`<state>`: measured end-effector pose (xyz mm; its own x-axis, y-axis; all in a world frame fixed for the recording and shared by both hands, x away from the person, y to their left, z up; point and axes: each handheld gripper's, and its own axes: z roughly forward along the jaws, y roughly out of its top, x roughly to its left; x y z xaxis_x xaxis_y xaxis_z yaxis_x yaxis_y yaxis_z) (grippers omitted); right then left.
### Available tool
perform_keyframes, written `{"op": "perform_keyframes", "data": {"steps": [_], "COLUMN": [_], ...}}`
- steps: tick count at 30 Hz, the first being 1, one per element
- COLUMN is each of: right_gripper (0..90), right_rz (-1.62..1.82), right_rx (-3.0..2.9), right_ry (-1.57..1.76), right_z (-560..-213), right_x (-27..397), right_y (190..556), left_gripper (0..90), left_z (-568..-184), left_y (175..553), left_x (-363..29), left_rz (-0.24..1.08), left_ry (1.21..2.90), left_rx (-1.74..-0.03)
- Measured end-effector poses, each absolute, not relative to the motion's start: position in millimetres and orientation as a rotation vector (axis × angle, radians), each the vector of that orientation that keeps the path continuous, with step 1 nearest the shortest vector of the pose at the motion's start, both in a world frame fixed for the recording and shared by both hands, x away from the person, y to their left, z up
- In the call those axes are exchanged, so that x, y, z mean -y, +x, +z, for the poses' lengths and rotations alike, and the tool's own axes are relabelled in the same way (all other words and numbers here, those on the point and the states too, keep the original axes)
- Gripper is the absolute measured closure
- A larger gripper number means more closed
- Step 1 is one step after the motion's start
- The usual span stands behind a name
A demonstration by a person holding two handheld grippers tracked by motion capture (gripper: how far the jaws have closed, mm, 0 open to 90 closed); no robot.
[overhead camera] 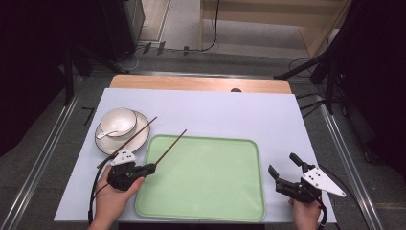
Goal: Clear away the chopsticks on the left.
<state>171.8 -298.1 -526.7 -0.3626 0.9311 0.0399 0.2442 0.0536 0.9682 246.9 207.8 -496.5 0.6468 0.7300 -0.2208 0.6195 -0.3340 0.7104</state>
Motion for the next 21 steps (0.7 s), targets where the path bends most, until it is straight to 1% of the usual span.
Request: {"op": "perform_keyframes", "data": {"steps": [1,5,16,21], "right_gripper": [13.0,13.0,13.0,13.0], "right_rz": [1.347,1.345,1.346,1.349], "right_rx": [-1.683,-1.683,-1.686,-1.684], "right_ry": [1.189,1.184,1.190,1.191], "right_z": [-526.7,-526.5,-526.8,-526.7], "right_x": [298.2,298.2,298.2,298.1], "right_y": [171.9,172.3,172.8,172.3], "left_gripper": [85.4,85.3,85.1,82.6], "left_z": [-501.0,-510.7,-520.3,-520.6], "left_y": [241.4,236.6,232.5,231.2], "left_x": [-204.1,-198.3,-188.5,-187.1], "left_rz": [0.145,0.125,0.191,0.199], "left_ry": [2.059,2.080,2.096,2.087], "left_rx": [-1.058,-1.079,-1.124,-1.140]}}
